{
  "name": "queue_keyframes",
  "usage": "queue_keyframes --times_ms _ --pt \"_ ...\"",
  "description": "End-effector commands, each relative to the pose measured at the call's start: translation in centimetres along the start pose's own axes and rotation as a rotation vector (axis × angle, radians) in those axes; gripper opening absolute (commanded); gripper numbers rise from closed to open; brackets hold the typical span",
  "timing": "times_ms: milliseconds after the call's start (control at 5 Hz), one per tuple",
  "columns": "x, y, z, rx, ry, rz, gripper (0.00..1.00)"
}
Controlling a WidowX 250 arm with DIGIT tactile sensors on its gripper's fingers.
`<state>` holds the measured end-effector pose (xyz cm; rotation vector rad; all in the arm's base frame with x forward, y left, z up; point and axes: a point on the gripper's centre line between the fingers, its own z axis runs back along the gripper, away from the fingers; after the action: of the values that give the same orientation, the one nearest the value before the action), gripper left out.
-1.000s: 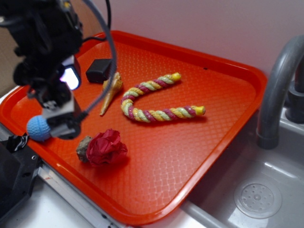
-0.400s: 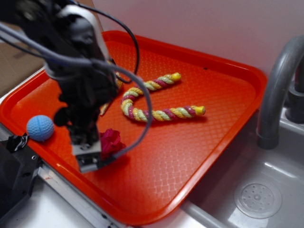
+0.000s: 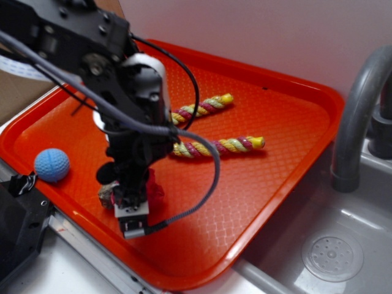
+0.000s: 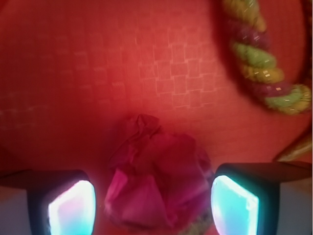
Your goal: Grab the red paper.
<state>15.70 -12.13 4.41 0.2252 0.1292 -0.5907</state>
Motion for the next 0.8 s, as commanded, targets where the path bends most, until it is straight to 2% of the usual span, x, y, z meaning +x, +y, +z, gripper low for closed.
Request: queue_keyframes --times_ms 0,200,600 --pt "-1.1 0.1 -1.6 0.027 0.087 0.044 1.0" --pt "-1.3 0.2 -1.8 0.048 0.088 0.06 0.0" --pt "-1.5 1.2 1.2 0.065 0.026 0.131 0.0"
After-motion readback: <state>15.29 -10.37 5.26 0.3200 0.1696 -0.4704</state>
